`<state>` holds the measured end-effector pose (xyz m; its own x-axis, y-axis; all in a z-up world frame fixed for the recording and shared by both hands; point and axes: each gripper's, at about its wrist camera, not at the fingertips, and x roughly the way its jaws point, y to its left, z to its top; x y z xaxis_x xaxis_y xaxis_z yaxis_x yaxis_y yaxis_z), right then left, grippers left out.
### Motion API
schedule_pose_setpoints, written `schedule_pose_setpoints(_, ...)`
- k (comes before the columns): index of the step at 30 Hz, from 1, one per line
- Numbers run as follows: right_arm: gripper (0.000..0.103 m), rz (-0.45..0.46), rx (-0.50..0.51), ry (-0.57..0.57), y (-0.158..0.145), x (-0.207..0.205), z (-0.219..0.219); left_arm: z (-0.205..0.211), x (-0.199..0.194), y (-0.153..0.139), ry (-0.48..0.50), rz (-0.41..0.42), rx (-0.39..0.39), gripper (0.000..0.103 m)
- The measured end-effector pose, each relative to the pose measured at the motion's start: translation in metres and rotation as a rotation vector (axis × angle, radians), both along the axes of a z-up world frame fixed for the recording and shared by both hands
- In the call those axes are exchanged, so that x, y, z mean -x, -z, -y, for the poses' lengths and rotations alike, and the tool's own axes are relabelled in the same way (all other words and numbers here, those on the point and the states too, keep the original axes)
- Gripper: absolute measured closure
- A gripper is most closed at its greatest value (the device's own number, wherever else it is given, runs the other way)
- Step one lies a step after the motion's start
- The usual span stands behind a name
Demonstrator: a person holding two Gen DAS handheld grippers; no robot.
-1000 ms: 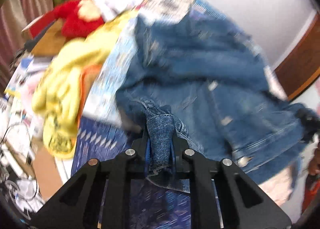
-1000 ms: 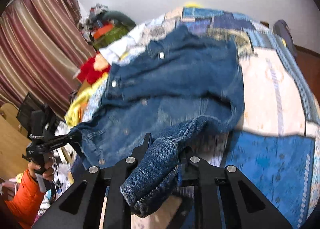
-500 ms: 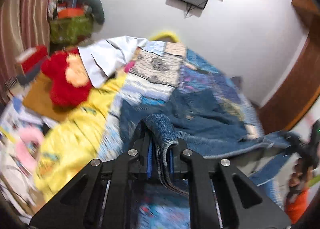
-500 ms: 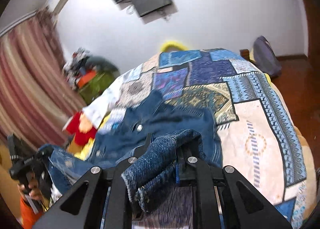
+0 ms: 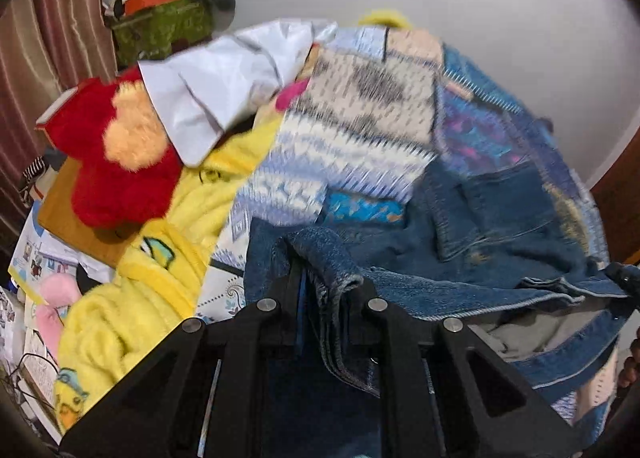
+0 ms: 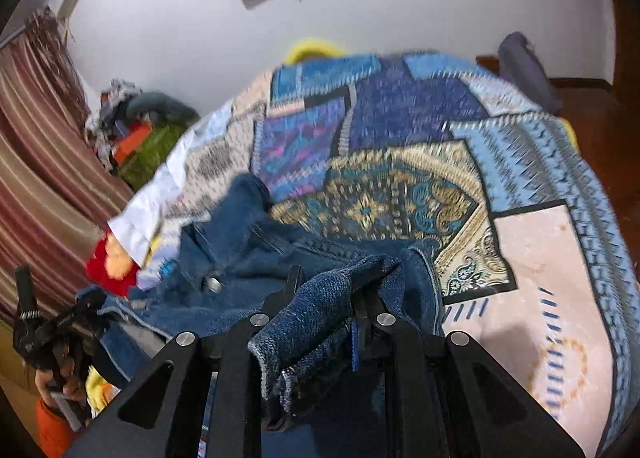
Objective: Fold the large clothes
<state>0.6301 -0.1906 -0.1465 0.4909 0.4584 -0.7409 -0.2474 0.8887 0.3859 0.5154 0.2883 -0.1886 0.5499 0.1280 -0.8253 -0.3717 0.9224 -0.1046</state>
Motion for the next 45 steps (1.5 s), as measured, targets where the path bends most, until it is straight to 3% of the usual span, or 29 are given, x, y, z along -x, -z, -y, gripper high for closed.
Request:
schedule_pose_setpoints(3,0.087,-0.057,0.013,-0.050,0.030,-0.009,0.000,-0.006,-0.012,0.040,-0.027,-0.101,0.021,0.085)
schedule_pose_setpoints(6,0.086,-0.053,-0.008,-0.093,0.039,-0.008,0.005,-0.007,-0.015,0.066,-0.031,-0.138,0.008,0.083)
schedule_pose_setpoints(11,0.086,-0.064,0.009,-0.175,0.024,-0.002,0.013,-0.002,-0.017,0.069,-0.019,-0.148,-0.039,0.083)
schedule_pose_setpoints(13,0.086,-0.049,0.026,-0.161,0.014,0.001,0.022,-0.002,-0.017,0.070,-0.014,-0.154,-0.048,0.083)
schedule_pose_setpoints(15,0.086,-0.002,0.104,-0.104,0.000,0.008,0.036,-0.001,-0.016,0.070,-0.020,-0.161,-0.058,0.083)
schedule_pose_setpoints(17,0.086,0.050,0.225,-0.041,-0.012,0.018,0.053,0.004,-0.014,0.065,-0.006,-0.161,-0.089,0.081)
schedule_pose_setpoints(21,0.086,0.062,0.276,-0.073,-0.024,0.040,0.072,0.019,0.002,0.041,0.040,-0.130,-0.165,0.073)
schedule_pose_setpoints(25,0.086,0.118,0.339,-0.120,-0.034,0.070,0.072,0.022,0.032,-0.001,0.056,-0.045,-0.180,0.060)
schedule_pose_setpoints(28,0.086,0.156,0.360,-0.155,-0.038,0.089,0.061,0.025,0.051,-0.025,0.086,-0.014,-0.180,0.049)
schedule_pose_setpoints(32,0.086,0.193,0.338,-0.218,-0.039,0.116,0.042,0.040,0.077,-0.039,0.172,0.008,-0.170,0.042)
schedule_pose_setpoints(35,0.086,0.185,0.306,-0.259,-0.034,0.127,0.027,0.060,0.088,-0.030,0.226,0.000,-0.193,0.037)
schedule_pose_setpoints(38,0.086,0.140,0.277,-0.297,-0.021,0.128,0.010,0.077,0.087,-0.010,0.269,-0.010,-0.161,0.037)
schedule_pose_setpoints(45,0.086,0.086,0.328,-0.349,0.021,0.110,-0.029,0.111,0.049,0.040,0.338,-0.095,-0.135,0.037)
